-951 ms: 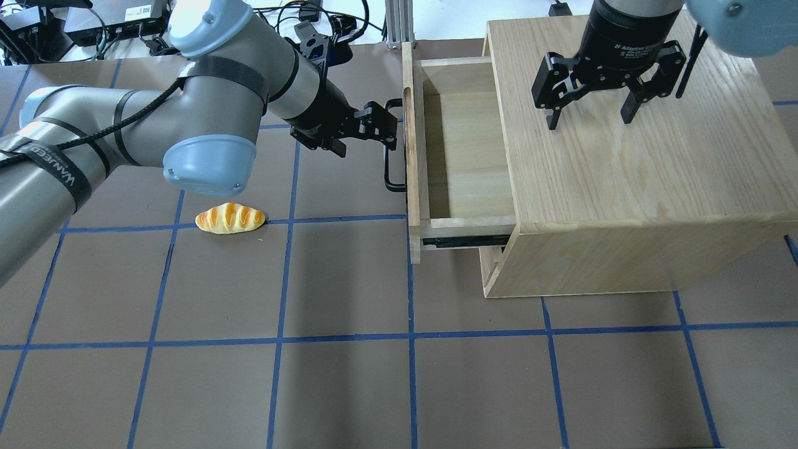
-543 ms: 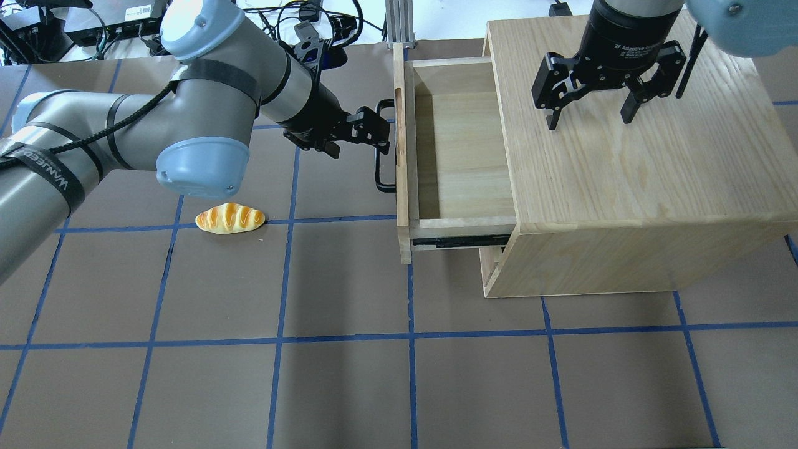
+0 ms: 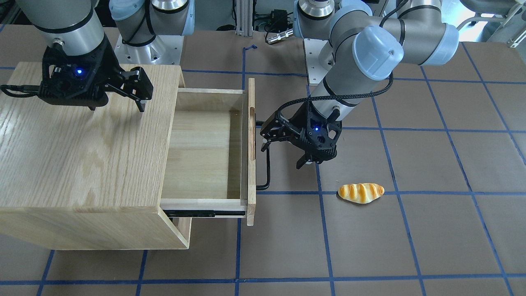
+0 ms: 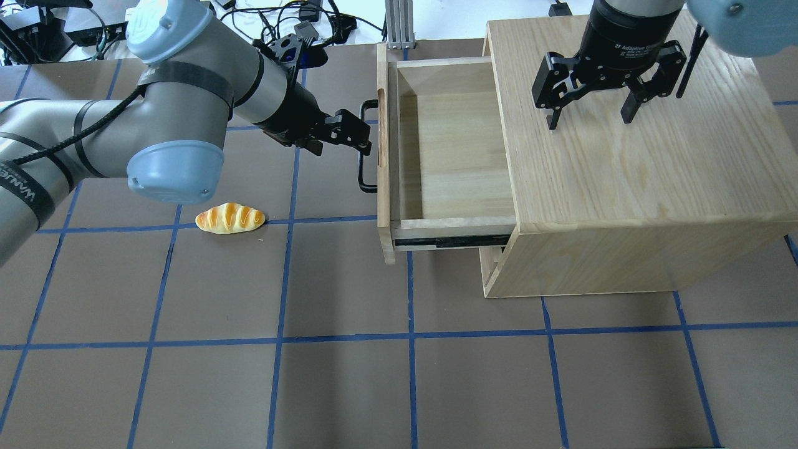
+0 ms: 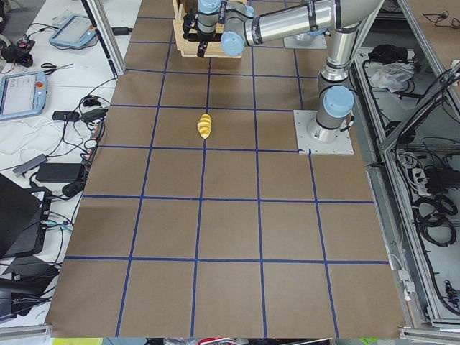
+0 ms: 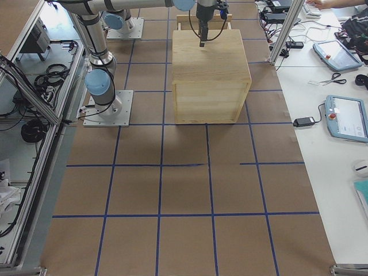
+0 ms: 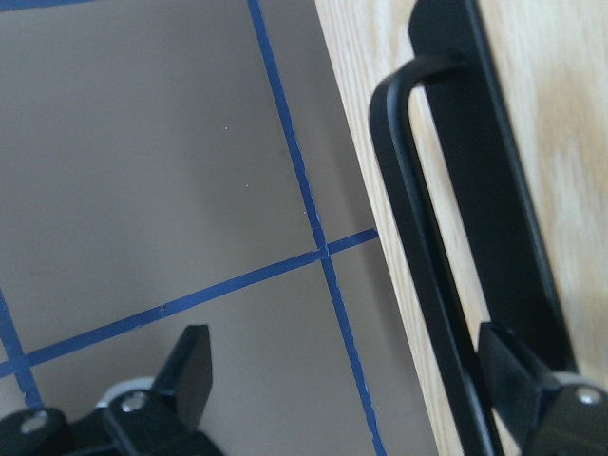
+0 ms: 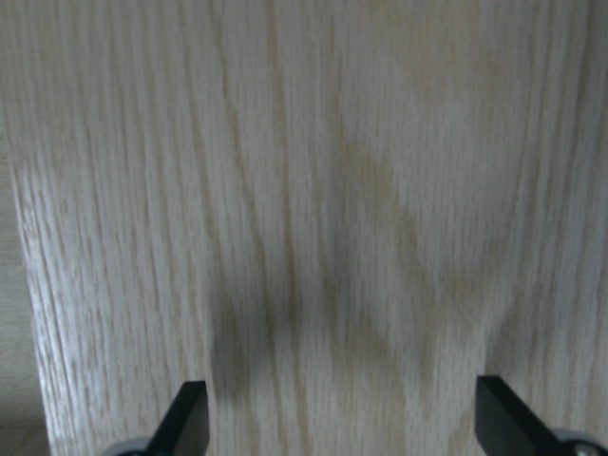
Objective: Open upper drawer
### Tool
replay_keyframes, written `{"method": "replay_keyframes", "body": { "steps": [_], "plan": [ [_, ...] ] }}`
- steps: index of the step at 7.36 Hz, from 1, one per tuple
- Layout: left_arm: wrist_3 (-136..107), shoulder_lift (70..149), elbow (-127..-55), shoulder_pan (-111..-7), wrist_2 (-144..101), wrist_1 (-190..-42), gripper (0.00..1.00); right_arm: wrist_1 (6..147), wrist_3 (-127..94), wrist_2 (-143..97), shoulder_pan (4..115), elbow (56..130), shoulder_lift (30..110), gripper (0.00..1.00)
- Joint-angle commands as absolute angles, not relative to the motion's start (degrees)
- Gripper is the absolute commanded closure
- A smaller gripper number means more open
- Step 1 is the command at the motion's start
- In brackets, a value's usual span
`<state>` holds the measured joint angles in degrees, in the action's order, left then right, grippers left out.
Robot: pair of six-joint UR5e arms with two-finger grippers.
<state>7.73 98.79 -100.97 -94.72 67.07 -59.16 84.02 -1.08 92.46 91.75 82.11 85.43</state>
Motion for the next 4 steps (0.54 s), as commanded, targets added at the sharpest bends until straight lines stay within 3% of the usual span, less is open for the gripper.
{"method": "replay_keyframes", "body": {
  "steps": [1,4],
  "plan": [
    [6.08,97.13,-99.33,-94.48,67.23,-62.55,0.00,84.02,-1.14,92.46,91.76,82.18,85.43,0.00],
    [6.33,90.81,-87.05,-88.87,76.13,-91.42,0.00,84.02,-1.06,92.46,91.76,82.09,85.43,0.00]
  ]
}}
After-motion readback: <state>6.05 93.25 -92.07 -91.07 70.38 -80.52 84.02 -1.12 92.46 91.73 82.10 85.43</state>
